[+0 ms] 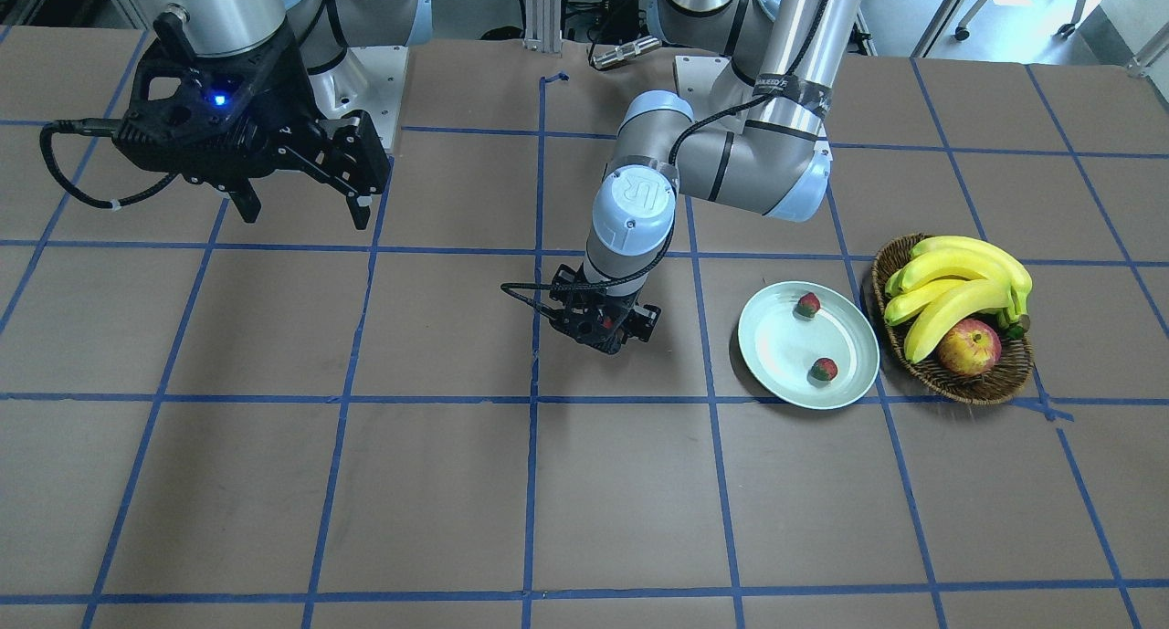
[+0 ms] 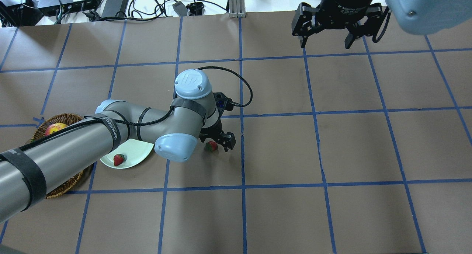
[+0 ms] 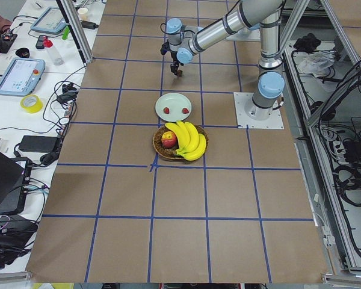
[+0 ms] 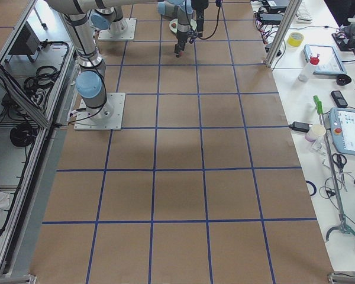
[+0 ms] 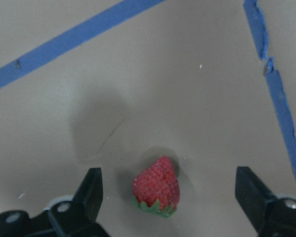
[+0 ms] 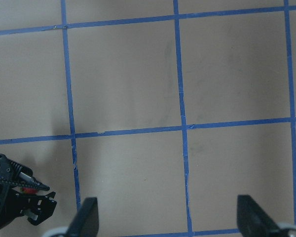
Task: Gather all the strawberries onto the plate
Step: 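Lower the left gripper and close it on the last strawberry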
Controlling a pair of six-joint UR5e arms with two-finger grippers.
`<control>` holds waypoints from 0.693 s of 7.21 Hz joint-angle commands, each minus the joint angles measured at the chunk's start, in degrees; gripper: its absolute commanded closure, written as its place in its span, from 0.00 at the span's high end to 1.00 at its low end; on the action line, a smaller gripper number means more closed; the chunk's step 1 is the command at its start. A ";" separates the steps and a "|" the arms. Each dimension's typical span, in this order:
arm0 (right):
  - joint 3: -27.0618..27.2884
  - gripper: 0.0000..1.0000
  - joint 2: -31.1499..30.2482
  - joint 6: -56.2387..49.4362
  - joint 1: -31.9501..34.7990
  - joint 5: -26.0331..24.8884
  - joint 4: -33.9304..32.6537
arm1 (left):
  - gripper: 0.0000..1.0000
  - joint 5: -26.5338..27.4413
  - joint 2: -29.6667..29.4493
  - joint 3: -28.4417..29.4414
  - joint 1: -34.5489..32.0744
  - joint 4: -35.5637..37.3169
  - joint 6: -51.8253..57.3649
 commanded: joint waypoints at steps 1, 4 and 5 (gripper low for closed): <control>-0.01 1.00 -0.01 -0.01 0.08 -0.33 0.01 | 0.89 0.30 -0.10 -0.03 -0.32 -0.06 0.49; -0.01 1.00 0.07 0.08 0.08 -0.33 0.01 | 0.79 1.70 -0.45 -0.11 -0.24 0.03 0.76; -0.01 1.00 -0.01 0.08 0.00 -0.33 0.01 | 0.78 1.88 0.34 -0.12 -0.15 -0.06 1.02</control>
